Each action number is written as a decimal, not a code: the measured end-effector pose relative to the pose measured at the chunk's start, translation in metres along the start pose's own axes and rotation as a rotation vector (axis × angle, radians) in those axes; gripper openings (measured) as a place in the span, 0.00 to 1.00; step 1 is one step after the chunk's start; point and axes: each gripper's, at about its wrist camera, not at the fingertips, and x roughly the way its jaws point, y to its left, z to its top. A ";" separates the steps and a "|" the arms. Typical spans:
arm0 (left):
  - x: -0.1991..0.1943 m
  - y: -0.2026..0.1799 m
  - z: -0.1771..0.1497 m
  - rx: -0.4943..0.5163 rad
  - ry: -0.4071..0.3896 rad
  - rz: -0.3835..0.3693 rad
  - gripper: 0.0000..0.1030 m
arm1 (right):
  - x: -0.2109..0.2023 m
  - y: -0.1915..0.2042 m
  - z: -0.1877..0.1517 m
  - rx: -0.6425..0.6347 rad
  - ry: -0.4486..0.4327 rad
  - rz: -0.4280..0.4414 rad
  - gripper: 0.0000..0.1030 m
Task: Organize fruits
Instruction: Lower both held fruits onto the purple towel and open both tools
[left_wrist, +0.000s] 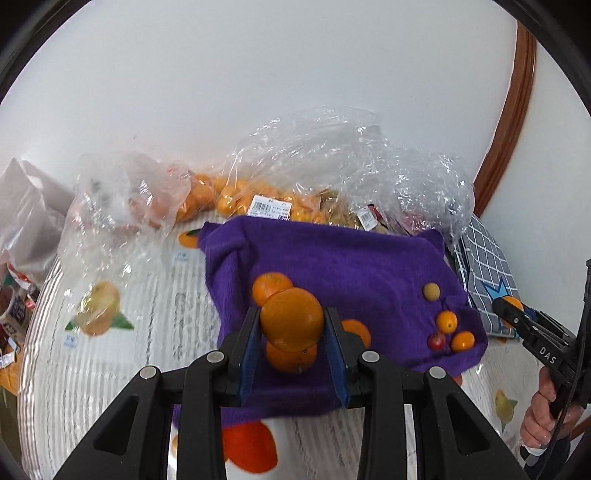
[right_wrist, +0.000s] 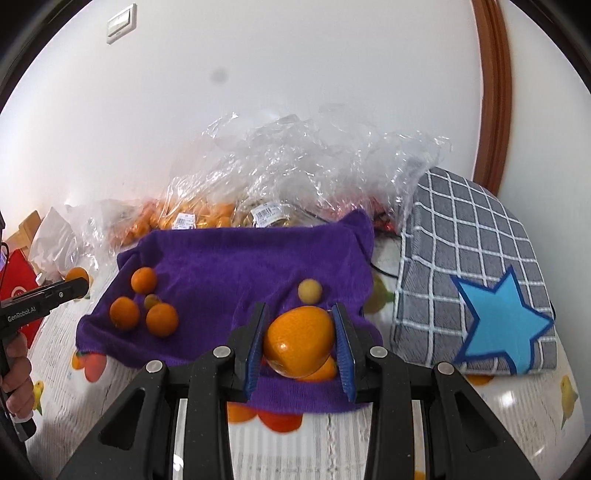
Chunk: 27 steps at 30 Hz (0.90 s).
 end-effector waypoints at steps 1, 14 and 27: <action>0.004 -0.001 0.004 0.003 0.003 0.001 0.31 | 0.004 0.000 0.003 0.001 0.001 0.002 0.34; 0.071 -0.023 0.034 0.035 0.090 -0.052 0.31 | 0.077 0.019 0.027 -0.041 0.085 0.048 0.34; 0.121 -0.040 0.040 0.098 0.243 -0.072 0.31 | 0.118 0.036 0.020 -0.108 0.162 0.066 0.34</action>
